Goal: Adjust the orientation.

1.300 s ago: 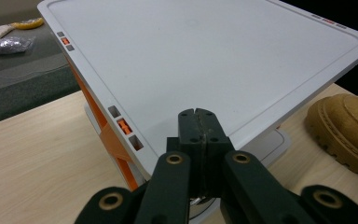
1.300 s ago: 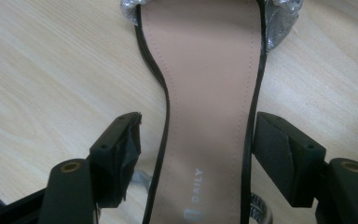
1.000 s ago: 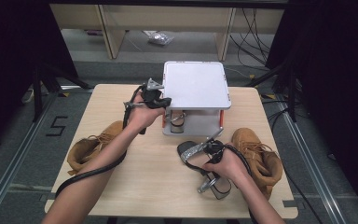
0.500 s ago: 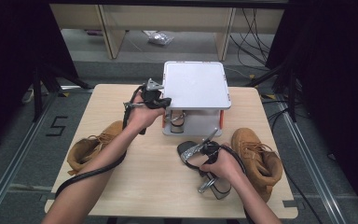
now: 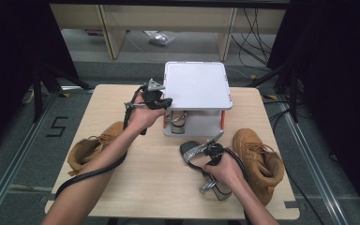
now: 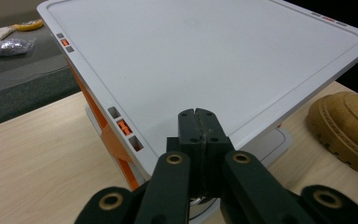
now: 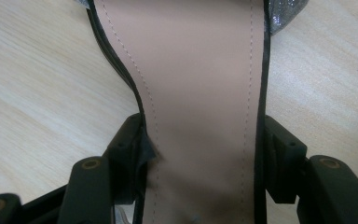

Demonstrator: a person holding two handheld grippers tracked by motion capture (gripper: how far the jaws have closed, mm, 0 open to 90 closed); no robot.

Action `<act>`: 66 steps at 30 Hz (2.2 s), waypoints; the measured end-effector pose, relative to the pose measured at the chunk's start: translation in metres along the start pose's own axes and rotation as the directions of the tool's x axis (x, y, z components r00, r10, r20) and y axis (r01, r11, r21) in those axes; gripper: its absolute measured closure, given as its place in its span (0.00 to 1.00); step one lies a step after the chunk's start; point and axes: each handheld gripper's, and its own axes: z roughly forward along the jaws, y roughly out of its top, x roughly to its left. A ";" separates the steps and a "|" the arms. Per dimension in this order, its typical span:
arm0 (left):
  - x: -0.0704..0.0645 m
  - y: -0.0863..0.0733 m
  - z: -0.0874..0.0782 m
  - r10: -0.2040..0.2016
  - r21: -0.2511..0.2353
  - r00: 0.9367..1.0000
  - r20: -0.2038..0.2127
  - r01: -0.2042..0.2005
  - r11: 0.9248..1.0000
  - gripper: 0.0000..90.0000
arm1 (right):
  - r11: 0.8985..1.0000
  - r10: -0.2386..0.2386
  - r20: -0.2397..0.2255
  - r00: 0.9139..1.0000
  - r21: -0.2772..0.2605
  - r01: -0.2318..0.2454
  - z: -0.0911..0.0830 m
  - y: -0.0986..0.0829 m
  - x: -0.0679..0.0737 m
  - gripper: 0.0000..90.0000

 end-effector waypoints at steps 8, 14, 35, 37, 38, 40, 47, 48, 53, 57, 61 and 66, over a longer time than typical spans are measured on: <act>0.000 0.000 0.001 -0.006 -0.010 1.000 -0.001 0.006 1.000 1.00 | 0.995 0.063 -0.006 0.998 -0.072 -0.063 -0.013 0.003 -0.009 0.48; 0.000 0.000 0.000 -0.001 -0.002 1.000 -0.002 0.001 1.000 1.00 | 0.980 0.123 -0.001 0.992 -0.159 -0.121 -0.020 0.017 -0.023 0.48; 0.000 0.000 0.000 0.000 -0.003 1.000 0.000 0.000 1.000 1.00 | 0.906 0.399 0.029 0.916 -0.164 -0.390 0.002 0.052 -0.033 0.48; 0.000 0.000 0.000 -0.002 -0.004 1.000 -0.002 0.002 1.000 1.00 | 0.897 0.425 0.036 0.904 -0.148 -0.416 0.004 0.053 -0.034 0.47; 0.000 0.000 0.000 -0.002 -0.004 1.000 -0.002 0.002 1.000 1.00 | 0.896 0.428 0.030 0.903 -0.142 -0.420 0.004 0.054 -0.035 0.47; 0.000 0.000 0.001 -0.002 -0.010 1.000 0.000 0.002 1.000 1.00 | 0.884 0.455 0.029 0.890 -0.136 -0.447 0.004 0.055 -0.034 0.48; 0.000 0.000 0.001 -0.002 -0.010 1.000 0.000 0.002 1.000 1.00 | 0.883 0.454 0.030 0.891 -0.153 -0.445 0.004 0.054 -0.035 0.47; -0.001 0.000 0.001 -0.002 -0.011 1.000 -0.001 0.002 1.000 1.00 | 0.882 0.455 0.029 0.890 -0.155 -0.445 0.004 0.054 -0.035 0.47; 0.000 -0.001 0.001 -0.003 -0.014 1.000 0.000 0.003 1.000 1.00 | 0.886 0.444 0.033 0.896 -0.166 -0.433 0.004 0.054 -0.034 0.45; 0.000 -0.001 0.001 -0.003 -0.014 1.000 -0.001 0.003 1.000 1.00 | 0.902 0.402 0.014 0.916 -0.176 -0.394 -0.009 0.048 -0.036 0.41; -0.001 -0.001 0.001 -0.005 -0.013 1.000 -0.003 0.005 1.000 1.00 | 0.902 0.381 0.002 0.924 -0.218 -0.372 -0.029 0.038 -0.034 0.42; -0.001 -0.001 0.001 -0.003 -0.018 1.000 -0.008 0.003 1.000 1.00 | 0.887 0.360 -0.048 0.932 -0.290 -0.358 -0.062 0.010 -0.029 0.67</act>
